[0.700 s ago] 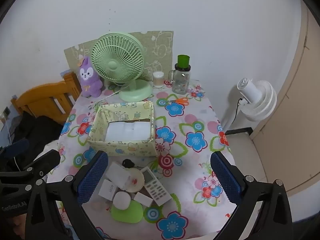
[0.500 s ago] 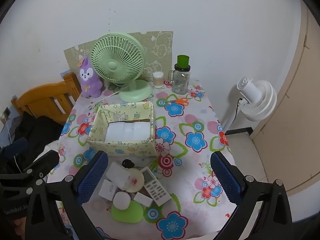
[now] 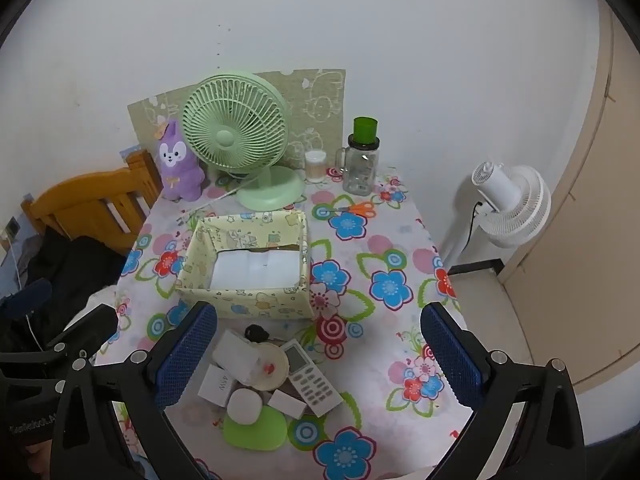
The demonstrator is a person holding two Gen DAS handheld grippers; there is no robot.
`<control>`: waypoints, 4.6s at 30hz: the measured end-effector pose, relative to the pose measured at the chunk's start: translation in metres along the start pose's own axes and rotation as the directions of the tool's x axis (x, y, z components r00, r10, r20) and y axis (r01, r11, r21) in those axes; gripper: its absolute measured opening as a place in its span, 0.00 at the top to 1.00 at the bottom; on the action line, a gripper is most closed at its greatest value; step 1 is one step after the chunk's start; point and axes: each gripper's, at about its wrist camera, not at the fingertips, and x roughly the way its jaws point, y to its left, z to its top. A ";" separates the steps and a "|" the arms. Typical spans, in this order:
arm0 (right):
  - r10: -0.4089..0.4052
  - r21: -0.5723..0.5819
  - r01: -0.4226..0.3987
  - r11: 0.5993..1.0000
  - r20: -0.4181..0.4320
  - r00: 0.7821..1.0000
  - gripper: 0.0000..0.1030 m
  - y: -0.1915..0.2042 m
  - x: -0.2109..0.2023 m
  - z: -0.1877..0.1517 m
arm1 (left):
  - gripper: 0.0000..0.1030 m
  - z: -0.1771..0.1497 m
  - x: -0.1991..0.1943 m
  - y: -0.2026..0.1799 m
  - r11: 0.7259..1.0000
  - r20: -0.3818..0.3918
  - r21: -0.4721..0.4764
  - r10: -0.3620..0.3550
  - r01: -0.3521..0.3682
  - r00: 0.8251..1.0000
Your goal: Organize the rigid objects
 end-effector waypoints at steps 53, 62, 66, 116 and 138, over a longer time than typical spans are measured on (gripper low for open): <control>-0.002 -0.024 0.003 1.000 0.038 0.999 0.00 0.002 -0.006 0.006 | 0.00 -0.003 0.001 0.001 1.000 0.006 -0.003 0.005 -0.005 1.000; 0.000 -0.016 0.000 1.000 0.029 1.000 0.00 0.000 -0.003 0.006 | 0.00 -0.002 0.007 0.001 1.000 -0.002 0.001 -0.002 0.002 1.000; 0.001 -0.017 -0.001 1.000 0.018 1.000 0.00 -0.001 0.003 0.007 | 0.00 0.000 0.011 0.002 1.000 -0.009 0.003 -0.007 0.007 1.000; 0.020 -0.038 -0.028 0.999 -0.181 0.983 0.00 -0.011 0.125 -0.041 | 0.00 -0.046 0.134 0.001 0.998 -0.240 0.007 -0.053 0.057 0.969; -0.004 -0.038 -0.006 0.999 -0.274 0.962 0.03 -0.023 0.171 -0.076 | 0.00 -0.070 0.186 -0.024 0.964 -0.294 0.180 -0.136 0.194 0.946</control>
